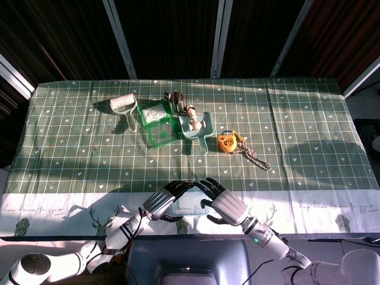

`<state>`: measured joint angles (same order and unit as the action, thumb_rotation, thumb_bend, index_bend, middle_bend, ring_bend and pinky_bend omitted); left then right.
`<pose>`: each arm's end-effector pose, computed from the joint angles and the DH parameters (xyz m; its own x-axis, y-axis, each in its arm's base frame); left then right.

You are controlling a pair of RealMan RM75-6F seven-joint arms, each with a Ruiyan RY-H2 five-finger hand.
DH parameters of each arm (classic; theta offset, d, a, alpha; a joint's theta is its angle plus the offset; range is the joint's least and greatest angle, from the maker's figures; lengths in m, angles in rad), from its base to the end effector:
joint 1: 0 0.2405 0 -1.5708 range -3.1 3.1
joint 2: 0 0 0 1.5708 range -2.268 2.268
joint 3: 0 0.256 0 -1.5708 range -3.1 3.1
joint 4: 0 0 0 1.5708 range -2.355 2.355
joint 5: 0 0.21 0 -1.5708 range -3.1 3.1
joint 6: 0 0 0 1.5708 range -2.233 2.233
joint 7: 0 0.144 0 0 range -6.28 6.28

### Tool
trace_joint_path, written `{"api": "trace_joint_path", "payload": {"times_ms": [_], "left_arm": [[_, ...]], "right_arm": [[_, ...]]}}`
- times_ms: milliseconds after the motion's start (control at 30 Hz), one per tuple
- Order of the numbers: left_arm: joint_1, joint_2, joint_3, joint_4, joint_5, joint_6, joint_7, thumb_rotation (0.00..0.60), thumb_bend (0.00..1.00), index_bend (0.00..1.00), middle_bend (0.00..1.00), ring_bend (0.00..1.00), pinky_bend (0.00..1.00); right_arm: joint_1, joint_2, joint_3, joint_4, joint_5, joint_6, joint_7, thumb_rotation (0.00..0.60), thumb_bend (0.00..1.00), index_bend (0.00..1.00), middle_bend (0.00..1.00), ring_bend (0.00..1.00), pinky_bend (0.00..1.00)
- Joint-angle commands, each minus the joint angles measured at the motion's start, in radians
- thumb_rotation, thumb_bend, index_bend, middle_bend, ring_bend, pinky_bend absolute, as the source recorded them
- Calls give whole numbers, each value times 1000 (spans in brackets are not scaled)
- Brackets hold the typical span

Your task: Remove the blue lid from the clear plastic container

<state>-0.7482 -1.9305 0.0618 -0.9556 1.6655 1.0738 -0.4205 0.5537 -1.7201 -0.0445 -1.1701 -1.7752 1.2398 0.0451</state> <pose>-0.1411 0.2829 -0.1291 0.2544 0.4795 0.8399 0.7883 -0.6059 0.1071 -0.1819 -0.2561 -0.0588 0.4117 -0.1746 0.8944 -0.7092 -0.6777 0.1941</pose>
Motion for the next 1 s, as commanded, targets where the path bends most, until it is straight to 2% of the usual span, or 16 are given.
{"api": "trace_joint_path", "payload": {"times_ms": [33, 667, 1000], "left_arm": [[0, -1, 2, 2, 1, 0, 1, 600, 257, 0, 431, 354, 402], [1, -26, 16, 48, 15, 7, 26, 600, 257, 0, 435, 356, 404], [3, -20, 21, 28, 27, 27, 34, 600, 259, 0, 434, 357, 404]], "right_arm": [[2, -1, 2, 1, 3, 0, 0, 600, 436, 605, 87, 0, 0], [15, 29, 20, -45, 28, 6, -24, 600, 436, 605, 87, 0, 0], [49, -15, 47, -33, 44, -20, -28, 600, 443, 642, 112, 0, 0]]}}
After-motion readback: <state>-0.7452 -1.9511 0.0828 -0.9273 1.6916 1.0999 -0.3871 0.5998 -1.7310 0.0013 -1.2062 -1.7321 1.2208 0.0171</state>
